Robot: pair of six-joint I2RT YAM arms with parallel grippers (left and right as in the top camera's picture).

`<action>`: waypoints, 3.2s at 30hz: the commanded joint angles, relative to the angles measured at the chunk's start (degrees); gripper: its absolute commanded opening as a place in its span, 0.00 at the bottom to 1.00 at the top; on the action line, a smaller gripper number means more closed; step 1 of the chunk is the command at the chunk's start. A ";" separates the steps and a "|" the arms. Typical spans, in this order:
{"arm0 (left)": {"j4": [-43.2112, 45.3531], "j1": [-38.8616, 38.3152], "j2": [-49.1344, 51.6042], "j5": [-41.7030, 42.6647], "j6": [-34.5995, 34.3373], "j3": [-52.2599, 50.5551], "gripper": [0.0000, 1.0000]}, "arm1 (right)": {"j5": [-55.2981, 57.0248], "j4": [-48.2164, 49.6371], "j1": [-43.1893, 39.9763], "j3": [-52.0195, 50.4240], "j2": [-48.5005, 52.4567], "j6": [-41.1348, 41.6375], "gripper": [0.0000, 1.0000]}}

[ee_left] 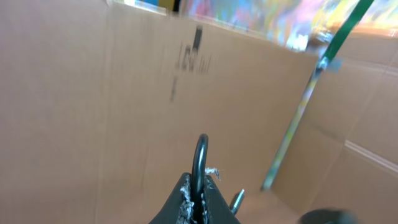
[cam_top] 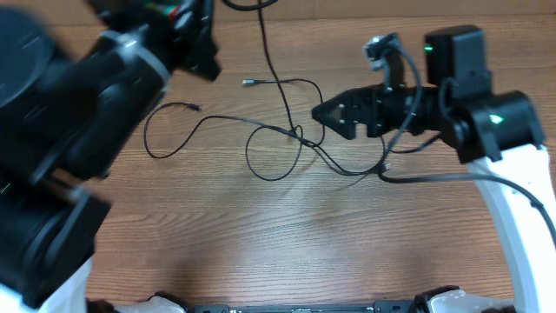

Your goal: Untangle cables

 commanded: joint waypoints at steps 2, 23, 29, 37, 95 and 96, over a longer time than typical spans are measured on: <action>2.03 0.74 -2.49 -0.83 -1.36 1.01 0.04 | 0.46 1.95 3.91 0.57 4.90 -0.28 0.91; -1.75 0.74 -4.22 -3.21 -3.34 1.01 0.04 | 1.95 25.24 15.41 0.57 21.99 8.63 0.54; -5.07 0.74 -4.15 -5.97 -3.34 0.98 0.04 | 1.75 30.42 13.81 1.64 21.03 12.02 0.04; -7.37 0.74 -4.13 -6.62 -3.32 0.98 0.04 | 5.03 22.16 4.59 10.10 14.67 15.63 0.04; -38.86 8.15 13.94 24.90 9.94 -0.09 0.71 | 24.81 -21.66 1.75 50.31 19.10 30.47 0.04; -38.47 8.15 13.94 26.49 10.95 -0.26 0.71 | 23.45 -20.20 1.75 50.31 19.17 31.80 0.04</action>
